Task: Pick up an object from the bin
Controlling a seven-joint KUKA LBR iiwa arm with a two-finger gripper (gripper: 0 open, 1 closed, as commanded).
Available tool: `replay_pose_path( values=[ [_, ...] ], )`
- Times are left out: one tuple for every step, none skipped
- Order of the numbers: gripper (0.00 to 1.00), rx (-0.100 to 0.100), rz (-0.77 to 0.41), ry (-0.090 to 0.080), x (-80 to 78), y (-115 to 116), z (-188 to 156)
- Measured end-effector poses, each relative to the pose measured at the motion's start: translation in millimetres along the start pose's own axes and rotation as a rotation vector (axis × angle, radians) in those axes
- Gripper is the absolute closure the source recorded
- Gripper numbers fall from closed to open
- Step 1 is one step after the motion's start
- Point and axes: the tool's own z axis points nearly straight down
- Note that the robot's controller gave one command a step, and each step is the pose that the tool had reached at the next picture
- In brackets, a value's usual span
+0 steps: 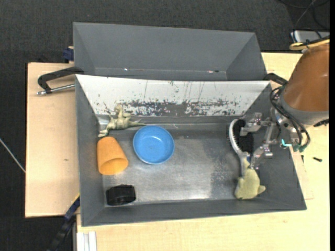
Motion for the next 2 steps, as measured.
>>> replay_pose_path(
  values=[
    [0.00,0.004,0.043,-0.023,-33.0,-3,-87],
    [0.00,-0.002,0.077,-0.002,-61.7,46,35]
  ],
)
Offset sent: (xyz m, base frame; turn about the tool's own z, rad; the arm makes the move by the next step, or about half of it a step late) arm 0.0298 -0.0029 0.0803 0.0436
